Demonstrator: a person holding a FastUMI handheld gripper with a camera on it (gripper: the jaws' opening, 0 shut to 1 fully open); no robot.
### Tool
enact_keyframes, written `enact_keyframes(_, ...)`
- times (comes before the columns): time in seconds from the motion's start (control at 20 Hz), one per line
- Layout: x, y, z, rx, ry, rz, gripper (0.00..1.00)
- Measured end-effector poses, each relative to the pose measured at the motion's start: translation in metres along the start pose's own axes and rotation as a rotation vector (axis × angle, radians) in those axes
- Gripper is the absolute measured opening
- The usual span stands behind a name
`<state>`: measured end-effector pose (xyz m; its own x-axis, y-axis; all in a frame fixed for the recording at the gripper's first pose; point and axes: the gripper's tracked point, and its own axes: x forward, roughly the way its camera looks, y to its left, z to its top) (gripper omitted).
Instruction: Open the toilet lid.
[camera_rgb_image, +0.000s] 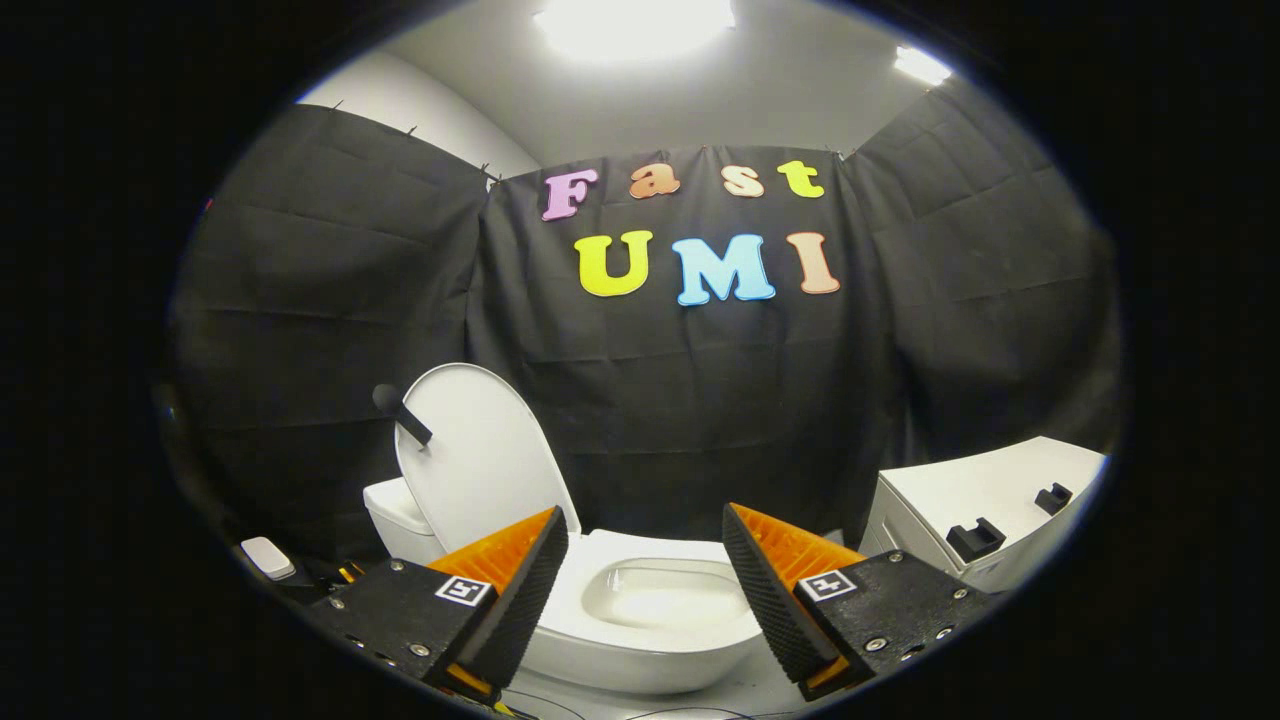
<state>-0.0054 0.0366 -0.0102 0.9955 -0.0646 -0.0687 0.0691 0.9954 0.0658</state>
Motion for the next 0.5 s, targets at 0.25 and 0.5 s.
enact_keyframes(0.25,0.0010,-0.0047,-0.0016,0.009,0.003,-0.015,0.96)
enact_keyframes(0.5,0.0006,-0.0057,-0.0045,-0.012,0.011,-0.020,0.96)
